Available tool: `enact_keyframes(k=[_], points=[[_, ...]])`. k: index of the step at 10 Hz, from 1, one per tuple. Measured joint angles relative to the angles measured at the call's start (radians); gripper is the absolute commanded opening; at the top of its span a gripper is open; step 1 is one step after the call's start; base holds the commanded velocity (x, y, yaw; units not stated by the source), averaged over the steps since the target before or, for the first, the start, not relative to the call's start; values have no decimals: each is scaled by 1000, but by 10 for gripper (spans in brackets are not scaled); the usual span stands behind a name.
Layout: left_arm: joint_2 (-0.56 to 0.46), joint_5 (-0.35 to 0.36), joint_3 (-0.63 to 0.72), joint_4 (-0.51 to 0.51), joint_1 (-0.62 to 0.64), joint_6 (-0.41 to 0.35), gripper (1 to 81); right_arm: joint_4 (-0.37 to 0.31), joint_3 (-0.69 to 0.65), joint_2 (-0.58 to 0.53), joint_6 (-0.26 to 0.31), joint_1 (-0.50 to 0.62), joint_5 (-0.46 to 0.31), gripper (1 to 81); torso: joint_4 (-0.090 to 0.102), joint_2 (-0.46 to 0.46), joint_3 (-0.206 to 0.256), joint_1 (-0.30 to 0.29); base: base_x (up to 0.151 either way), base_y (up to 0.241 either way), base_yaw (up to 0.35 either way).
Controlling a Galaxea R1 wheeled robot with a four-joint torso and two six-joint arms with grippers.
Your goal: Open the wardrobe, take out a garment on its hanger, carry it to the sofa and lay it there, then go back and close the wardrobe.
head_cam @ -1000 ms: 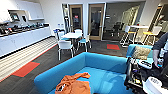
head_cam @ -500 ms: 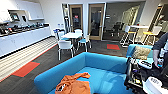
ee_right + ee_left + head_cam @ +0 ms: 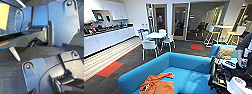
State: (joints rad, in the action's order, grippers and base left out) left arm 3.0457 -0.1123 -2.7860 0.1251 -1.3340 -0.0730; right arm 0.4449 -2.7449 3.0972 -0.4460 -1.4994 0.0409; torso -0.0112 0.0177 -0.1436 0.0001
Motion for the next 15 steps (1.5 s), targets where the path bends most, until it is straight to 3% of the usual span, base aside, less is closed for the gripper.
enact_keyframes(k=[3, 15], points=[[1, 0, 0, 0, 0, 0, 811, 0, 0, 0, 0, 0, 0, 811, 0, 0, 0, 0, 0, 0, 133], [-12, -3, 0, 0, 0, 0, 811, 0, 2, 0, 0, 1, -4, 811, 0, 0, 0, 0, 0, 0, 270]])
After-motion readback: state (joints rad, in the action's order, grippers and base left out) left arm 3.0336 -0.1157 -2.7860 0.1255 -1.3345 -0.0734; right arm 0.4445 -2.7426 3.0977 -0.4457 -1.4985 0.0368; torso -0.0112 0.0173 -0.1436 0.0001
